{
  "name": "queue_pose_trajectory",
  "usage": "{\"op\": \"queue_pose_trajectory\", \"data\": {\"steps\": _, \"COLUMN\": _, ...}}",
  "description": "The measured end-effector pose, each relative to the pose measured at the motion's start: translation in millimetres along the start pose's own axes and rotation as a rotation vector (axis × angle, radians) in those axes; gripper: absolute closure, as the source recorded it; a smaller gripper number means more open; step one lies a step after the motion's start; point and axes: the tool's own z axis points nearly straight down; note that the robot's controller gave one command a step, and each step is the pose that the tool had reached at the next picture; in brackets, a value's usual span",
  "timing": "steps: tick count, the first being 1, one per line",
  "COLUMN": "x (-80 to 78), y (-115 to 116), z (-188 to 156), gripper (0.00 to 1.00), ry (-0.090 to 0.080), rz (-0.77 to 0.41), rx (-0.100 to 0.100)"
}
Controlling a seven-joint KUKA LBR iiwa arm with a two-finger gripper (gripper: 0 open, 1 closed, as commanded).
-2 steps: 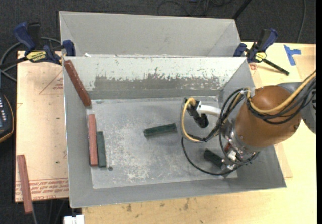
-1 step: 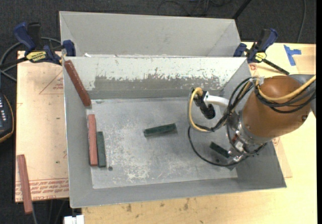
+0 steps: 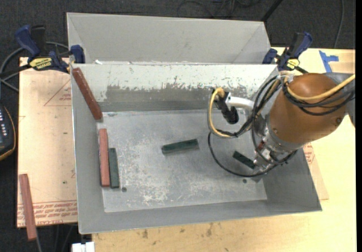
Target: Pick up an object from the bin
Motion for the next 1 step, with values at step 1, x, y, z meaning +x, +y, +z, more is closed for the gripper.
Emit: {"op": "queue_pose_trajectory", "data": {"steps": 1, "x": -2.1, "y": 13.7, "z": -101.5, "gripper": 1.00, "ry": 0.006, "rz": 0.010, "rx": 0.001}}
